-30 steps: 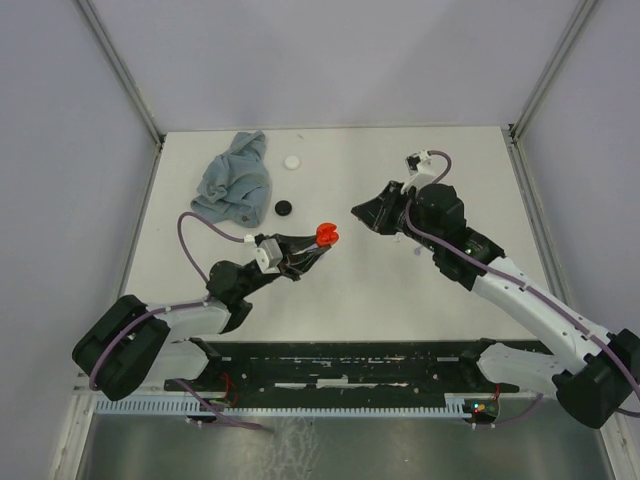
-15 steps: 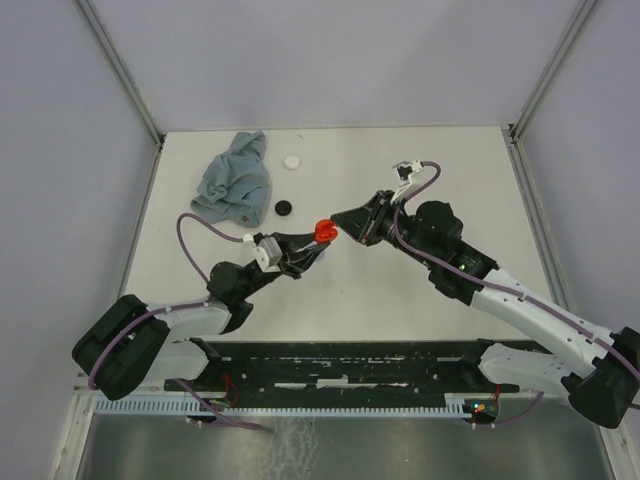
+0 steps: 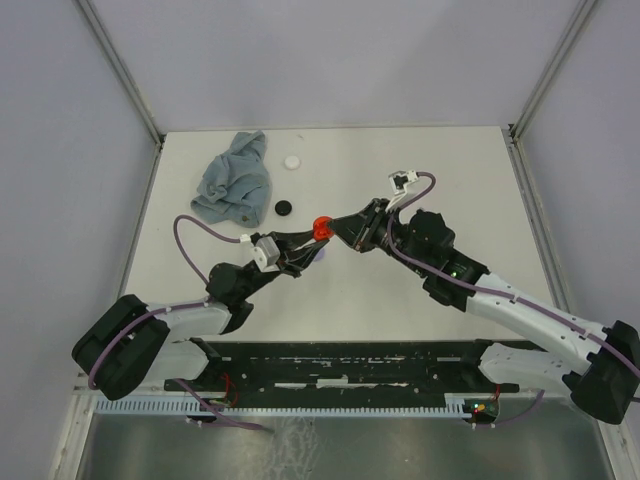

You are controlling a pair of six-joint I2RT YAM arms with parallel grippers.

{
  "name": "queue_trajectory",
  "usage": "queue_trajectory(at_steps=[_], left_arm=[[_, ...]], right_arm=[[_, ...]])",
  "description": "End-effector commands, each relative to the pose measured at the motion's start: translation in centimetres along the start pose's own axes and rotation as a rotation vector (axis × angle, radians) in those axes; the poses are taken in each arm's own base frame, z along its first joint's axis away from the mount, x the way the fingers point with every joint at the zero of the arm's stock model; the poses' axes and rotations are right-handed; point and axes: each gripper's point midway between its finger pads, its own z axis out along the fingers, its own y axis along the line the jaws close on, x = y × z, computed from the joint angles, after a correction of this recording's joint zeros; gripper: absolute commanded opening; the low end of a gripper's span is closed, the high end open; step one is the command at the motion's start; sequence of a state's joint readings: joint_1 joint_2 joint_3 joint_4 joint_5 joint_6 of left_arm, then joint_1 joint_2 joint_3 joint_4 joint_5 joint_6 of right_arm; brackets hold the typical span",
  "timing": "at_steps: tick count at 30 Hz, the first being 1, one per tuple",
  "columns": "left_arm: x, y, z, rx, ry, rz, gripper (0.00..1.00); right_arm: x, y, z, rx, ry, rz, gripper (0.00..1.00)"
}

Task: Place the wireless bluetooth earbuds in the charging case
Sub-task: Place the earbud in the charging case.

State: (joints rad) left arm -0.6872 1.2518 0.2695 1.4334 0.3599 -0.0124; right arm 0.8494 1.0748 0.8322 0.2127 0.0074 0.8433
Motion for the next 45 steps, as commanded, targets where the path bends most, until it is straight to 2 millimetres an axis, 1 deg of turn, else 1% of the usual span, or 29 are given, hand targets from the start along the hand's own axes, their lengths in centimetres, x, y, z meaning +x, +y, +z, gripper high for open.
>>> queue_trajectory(at_steps=[1, 6, 13, 19, 23, 24, 28, 34, 41, 45], left_arm=[[-3.5, 0.7, 1.1, -0.015, -0.126, 0.087, 0.03], [-3.8, 0.7, 1.2, -0.017, -0.136, 0.083, 0.03], [-3.7, 0.6, 1.2, -0.014, -0.135, 0.078, 0.03], [-3.7, 0.6, 1.2, -0.017, -0.140, 0.077, 0.03], [-3.6, 1.1, 1.2, -0.046, -0.137, 0.076, 0.03], [-3.5, 1.1, 1.1, -0.049, -0.133, 0.076, 0.03], [-2.9, 1.2, 1.0, -0.051, -0.118, 0.072, 0.03], [-2.4, 1.1, 0.9, -0.052, -0.106, 0.066, 0.03], [-1.8, 1.1, 0.6, -0.058, -0.091, 0.064, 0.03], [-1.4, 1.0, 0.5, -0.054, -0.078, 0.057, 0.03]], right_arm=[[-1.3, 0.9, 0.3, -0.028, -0.071, 0.023, 0.08], [-0.6, 0.6, 0.5, -0.017, -0.066, 0.033, 0.08], [0.0, 0.4, 0.9, -0.011, -0.065, 0.055, 0.08], [0.0, 0.0, 0.9, 0.013, -0.083, 0.061, 0.08], [0.1, -0.4, 0.6, 0.039, -0.092, 0.058, 0.14], [0.1, -0.3, 0.5, 0.042, -0.095, 0.057, 0.17], [-0.2, -0.2, 0.3, 0.052, -0.097, 0.040, 0.26], [-0.5, -0.3, -0.1, 0.071, -0.106, 0.020, 0.35], [-0.6, -0.4, -0.2, 0.088, -0.096, -0.008, 0.41], [-0.7, -0.9, -0.3, 0.137, -0.068, -0.064, 0.43]])
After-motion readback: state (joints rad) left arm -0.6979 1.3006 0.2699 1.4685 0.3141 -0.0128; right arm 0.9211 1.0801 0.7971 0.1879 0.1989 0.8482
